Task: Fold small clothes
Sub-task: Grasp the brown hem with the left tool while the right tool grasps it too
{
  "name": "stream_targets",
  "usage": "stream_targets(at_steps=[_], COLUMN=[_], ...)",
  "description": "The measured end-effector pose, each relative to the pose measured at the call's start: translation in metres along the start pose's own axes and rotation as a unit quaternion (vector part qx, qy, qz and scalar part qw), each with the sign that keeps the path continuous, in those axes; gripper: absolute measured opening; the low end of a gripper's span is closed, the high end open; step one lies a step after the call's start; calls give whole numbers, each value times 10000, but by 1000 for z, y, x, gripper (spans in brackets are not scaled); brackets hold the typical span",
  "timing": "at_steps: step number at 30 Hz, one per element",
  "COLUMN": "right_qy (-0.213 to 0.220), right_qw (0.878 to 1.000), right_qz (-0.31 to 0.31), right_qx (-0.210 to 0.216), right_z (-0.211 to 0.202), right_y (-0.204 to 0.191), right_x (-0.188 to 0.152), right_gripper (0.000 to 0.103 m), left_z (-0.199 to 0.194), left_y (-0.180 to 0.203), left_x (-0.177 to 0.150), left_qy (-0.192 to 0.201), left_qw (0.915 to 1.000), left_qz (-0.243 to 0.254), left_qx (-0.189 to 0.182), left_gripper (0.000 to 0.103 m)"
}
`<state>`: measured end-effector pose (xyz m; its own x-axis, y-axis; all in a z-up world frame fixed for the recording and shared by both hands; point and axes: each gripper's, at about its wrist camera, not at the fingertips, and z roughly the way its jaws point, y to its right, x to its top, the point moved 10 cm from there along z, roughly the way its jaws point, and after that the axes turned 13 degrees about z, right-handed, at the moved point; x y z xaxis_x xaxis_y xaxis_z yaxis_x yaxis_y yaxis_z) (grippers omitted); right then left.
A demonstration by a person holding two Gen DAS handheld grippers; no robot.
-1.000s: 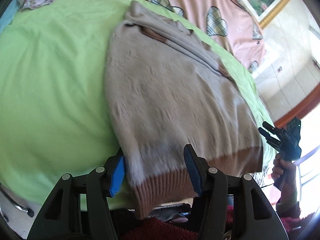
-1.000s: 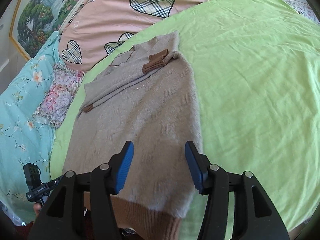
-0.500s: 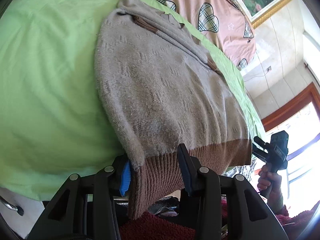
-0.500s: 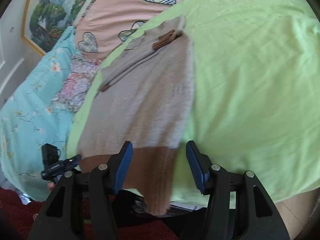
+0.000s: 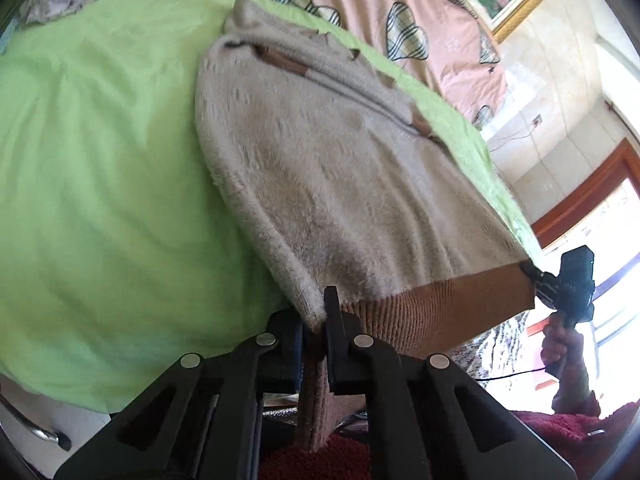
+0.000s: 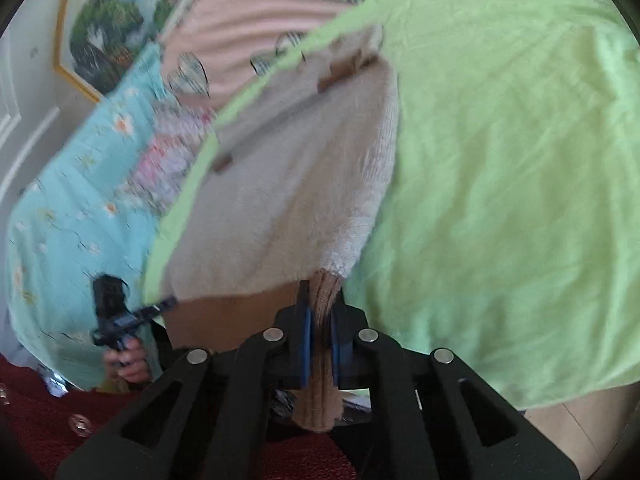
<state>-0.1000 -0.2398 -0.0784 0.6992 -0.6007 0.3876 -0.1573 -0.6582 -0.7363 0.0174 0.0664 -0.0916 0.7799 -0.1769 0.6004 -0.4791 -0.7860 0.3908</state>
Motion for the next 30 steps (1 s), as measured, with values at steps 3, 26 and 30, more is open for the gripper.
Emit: stream_targets(at_steps=[3, 26, 30], right_qy=[-112, 13, 364], right_qw=[9994, 9910, 9875], right_qz=[-208, -114, -288], right_qx=[-266, 1331, 1503], right_z=[-3, -7, -3], right_y=[2, -37, -65], right_x=[0, 8, 49], right_gripper=[8, 8, 8], left_z=[4, -37, -52], left_y=[-5, 16, 14], left_x=[-3, 32, 87], left_qy=[-118, 540, 1178], left_qw=[9999, 9976, 9917], left_qz=[-21, 238, 298], left_qx=[44, -356, -417], left_gripper=[7, 6, 6])
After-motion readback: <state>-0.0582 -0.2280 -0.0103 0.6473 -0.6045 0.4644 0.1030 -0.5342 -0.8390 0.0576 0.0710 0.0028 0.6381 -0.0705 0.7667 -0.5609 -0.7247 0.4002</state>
